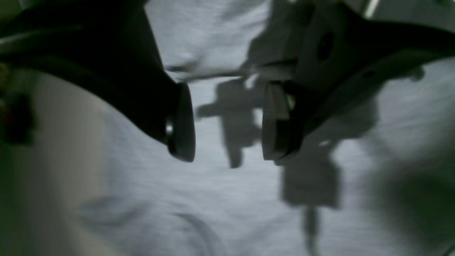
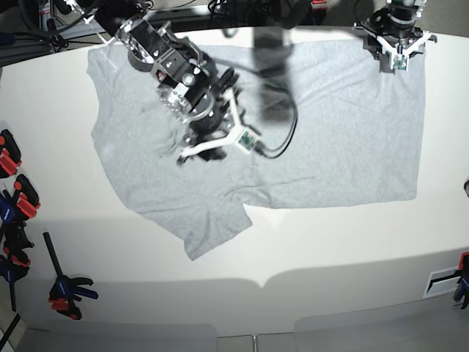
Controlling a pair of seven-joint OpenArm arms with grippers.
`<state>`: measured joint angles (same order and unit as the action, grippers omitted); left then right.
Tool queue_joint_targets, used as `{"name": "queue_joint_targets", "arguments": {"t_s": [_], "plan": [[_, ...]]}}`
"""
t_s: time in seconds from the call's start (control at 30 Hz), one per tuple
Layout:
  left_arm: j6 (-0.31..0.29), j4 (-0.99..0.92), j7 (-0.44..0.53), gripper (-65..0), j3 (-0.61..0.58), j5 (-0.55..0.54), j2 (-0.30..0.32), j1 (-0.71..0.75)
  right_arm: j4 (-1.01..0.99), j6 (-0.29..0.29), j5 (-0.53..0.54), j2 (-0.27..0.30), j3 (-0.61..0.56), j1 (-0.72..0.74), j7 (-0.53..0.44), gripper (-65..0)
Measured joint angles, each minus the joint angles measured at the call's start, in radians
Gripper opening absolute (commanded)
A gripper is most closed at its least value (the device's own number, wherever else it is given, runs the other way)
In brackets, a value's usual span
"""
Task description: Fold the T-shirt properly
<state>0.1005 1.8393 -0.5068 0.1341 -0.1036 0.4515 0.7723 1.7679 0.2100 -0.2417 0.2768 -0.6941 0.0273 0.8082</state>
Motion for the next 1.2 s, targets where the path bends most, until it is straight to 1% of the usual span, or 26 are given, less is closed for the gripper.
{"name": "queue_joint_targets", "arguments": {"t_s": [0.07,0.17,0.2,0.27,0.33,0.43,0.6,0.73,0.83,0.97,1.03,1.17,1.2], "plan": [[0.0,0.0,0.0,-34.5,0.0,0.0,0.0,0.0,0.0,-0.004,-0.002,0.0,0.0,0.002,0.016,-36.0],[0.0,0.0,0.0,-34.5,0.0,0.042,0.0,0.0,0.016,-0.075,-0.014,0.007,0.003,0.003,0.069,-36.0],[0.0,0.0,0.0,-34.5,0.0,0.054,0.0,0.0,0.033,-0.091,-0.013,0.018,0.003,0.002,0.079,-36.0],[0.0,0.0,0.0,-34.5,0.0,0.06,0.0,0.0,0.08,-0.14,-0.011,0.045,0.007,-0.013,0.083,-36.0],[0.0,0.0,0.0,-34.5,0.0,0.06,0.0,0.0,0.129,-0.186,-0.016,0.07,0.032,-0.046,0.095,-36.0],[0.0,0.0,-0.005,-34.5,0.0,0.061,-0.003,0.0,0.18,-0.19,-0.04,0.07,0.128,-0.134,0.103,-36.0],[-0.003,0.0,-0.009,-34.5,-0.001,0.065,-0.002,0.0,0.291,-0.19,0.042,0.07,0.296,-0.313,0.073,-36.0],[-0.001,0.0,-0.01,-34.5,-0.001,0.064,-0.002,0.0,0.325,-0.177,0.051,0.067,0.41,-0.48,0.071,-36.0],[0.0,0.0,-0.01,-34.5,-0.001,0.065,-0.002,0.0,0.324,-0.176,0.048,0.068,0.491,-0.571,0.056,-36.0],[0.0,0.0,-0.023,-34.5,-0.001,0.064,-0.002,0.0,0.324,-0.177,0.043,0.069,0.544,-0.626,0.048,-36.0],[-0.001,0.002,-0.053,-34.5,-0.001,0.063,-0.002,-0.001,0.319,-0.177,0.045,0.067,0.558,-0.643,0.042,-36.0],[-0.001,0.002,-0.068,-34.5,-0.001,0.068,-0.002,-0.002,0.215,-0.162,0.043,0.067,0.579,-0.645,0.024,-36.0],[-0.001,0.002,-0.067,-34.5,-0.001,0.069,-0.002,-0.002,0.183,-0.163,0.037,0.067,0.579,-0.645,-0.007,-36.0]]}}
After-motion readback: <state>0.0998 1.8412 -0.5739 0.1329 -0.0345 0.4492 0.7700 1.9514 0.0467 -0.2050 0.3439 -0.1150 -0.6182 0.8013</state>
